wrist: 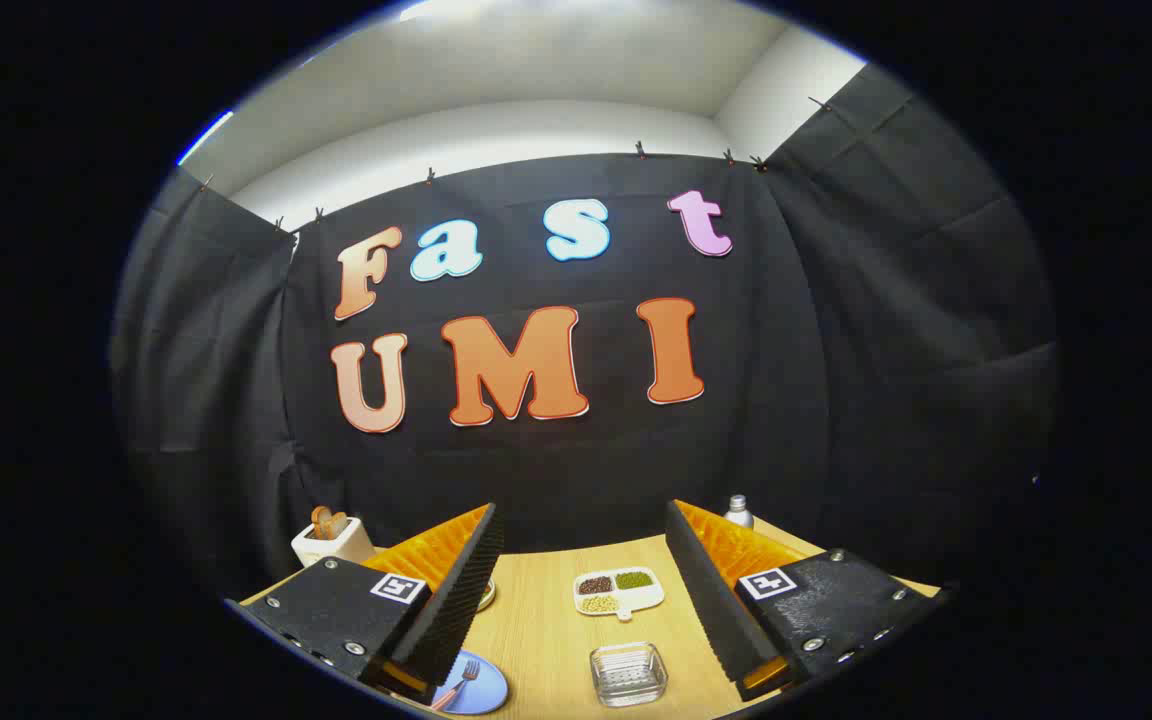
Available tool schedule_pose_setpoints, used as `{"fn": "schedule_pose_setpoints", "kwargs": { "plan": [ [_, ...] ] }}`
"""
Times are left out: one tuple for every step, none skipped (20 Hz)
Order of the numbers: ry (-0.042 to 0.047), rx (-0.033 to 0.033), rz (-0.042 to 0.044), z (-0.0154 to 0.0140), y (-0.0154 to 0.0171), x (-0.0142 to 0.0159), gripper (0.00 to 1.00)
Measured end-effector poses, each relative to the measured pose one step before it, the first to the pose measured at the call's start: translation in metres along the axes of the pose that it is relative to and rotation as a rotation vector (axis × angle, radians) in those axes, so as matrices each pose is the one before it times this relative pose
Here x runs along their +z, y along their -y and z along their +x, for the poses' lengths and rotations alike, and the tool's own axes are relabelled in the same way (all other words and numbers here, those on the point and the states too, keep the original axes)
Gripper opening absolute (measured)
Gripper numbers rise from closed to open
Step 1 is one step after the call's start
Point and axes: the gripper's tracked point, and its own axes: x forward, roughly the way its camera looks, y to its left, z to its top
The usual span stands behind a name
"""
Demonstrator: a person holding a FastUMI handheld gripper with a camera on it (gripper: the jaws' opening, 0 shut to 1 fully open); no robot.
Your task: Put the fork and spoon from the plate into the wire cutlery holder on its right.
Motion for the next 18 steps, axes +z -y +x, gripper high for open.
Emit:
{"fn": "schedule_pose_setpoints", "kwargs": {
  "plan": [
    [-0.02231,-0.00231,-0.01644,-0.00466,-0.00793,-0.00562,0.98],
    [-0.02404,-0.00275,-0.00591,-0.00264,-0.00803,-0.00565,0.98],
    [-0.03641,0.00906,0.00851,-0.00390,-0.01009,-0.00724,0.98],
    [-0.03325,0.00785,0.02135,-0.00457,-0.00967,-0.00630,0.98],
    [-0.02417,-0.00448,0.02243,-0.00204,-0.00733,-0.00395,0.98],
    [-0.01473,-0.01310,0.00352,-0.00207,-0.00446,-0.00286,0.98],
    [-0.00173,-0.02690,-0.02098,-0.00033,-0.00153,-0.00289,0.98],
    [0.00684,-0.02884,-0.02770,-0.00217,0.00023,-0.00103,0.98],
    [0.00364,-0.01551,-0.01705,-0.00052,-0.00381,-0.00006,0.98],
    [-0.00394,0.00024,-0.00473,-0.00199,-0.00661,-0.00197,0.98],
    [-0.00802,0.00576,0.00162,-0.00283,-0.00645,-0.00514,0.98],
    [-0.01159,0.00523,-0.00173,-0.00118,-0.00661,-0.00441,0.98],
    [-0.00853,0.00160,-0.01103,0.00026,-0.00503,-0.00590,0.98],
    [-0.01279,-0.00149,-0.01797,0.00133,-0.00389,-0.00652,0.98],
    [-0.01351,0.00347,-0.02400,0.00235,-0.00534,-0.00899,0.98],
    [-0.02469,0.01016,-0.02792,0.00233,-0.00705,-0.01218,0.98],
    [-0.02767,0.02028,-0.02825,0.00351,-0.00957,-0.01465,0.98],
    [-0.02841,0.01991,-0.01637,0.00277,-0.00929,-0.01429,0.98]
  ]
}}
